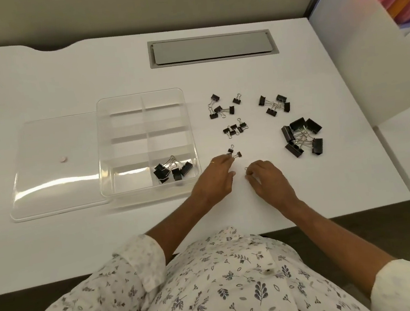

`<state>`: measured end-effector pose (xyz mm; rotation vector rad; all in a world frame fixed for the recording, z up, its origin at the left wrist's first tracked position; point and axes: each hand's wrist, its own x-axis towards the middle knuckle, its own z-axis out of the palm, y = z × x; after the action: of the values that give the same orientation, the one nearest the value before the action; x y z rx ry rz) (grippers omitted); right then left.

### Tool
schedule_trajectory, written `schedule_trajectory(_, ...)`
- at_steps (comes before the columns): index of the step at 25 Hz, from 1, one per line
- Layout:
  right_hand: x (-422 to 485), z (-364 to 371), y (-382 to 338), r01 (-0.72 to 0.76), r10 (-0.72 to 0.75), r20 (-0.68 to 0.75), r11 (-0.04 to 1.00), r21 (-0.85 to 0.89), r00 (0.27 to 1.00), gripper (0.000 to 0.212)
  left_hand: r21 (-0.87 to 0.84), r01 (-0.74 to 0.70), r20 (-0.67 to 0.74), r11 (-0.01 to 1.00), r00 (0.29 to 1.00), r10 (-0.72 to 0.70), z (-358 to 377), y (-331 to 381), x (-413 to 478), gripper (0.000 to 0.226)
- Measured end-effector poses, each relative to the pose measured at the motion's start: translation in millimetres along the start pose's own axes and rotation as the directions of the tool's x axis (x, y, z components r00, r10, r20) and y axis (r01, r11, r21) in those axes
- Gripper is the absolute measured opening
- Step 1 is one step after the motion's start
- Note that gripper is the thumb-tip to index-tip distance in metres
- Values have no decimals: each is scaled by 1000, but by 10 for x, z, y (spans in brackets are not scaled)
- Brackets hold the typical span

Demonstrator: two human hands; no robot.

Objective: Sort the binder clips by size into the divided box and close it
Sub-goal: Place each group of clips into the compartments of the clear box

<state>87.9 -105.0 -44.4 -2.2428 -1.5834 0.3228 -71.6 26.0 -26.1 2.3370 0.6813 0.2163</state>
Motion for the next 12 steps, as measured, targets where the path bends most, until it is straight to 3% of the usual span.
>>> schedule_trajectory(3,22,-29,36,-4,5,-17,999,46,1000,9,53,40,29,998,999,-41,75,-3,153,47)
schedule_trajectory(7,212,-70,63,42,-40,-26,992,120,999,24,117,74,0,990,997,-74,169,-2,154,37)
schedule_trajectory(10,405,-25,55,101,-104,36,992,82,994,40,176,97,-37,979,995,-92,208,-25,119,27)
schedule_trajectory(12,485,16,85,151,-152,79,988,26,985,38,178,137,-53,974,990,-129,223,-19,135,26)
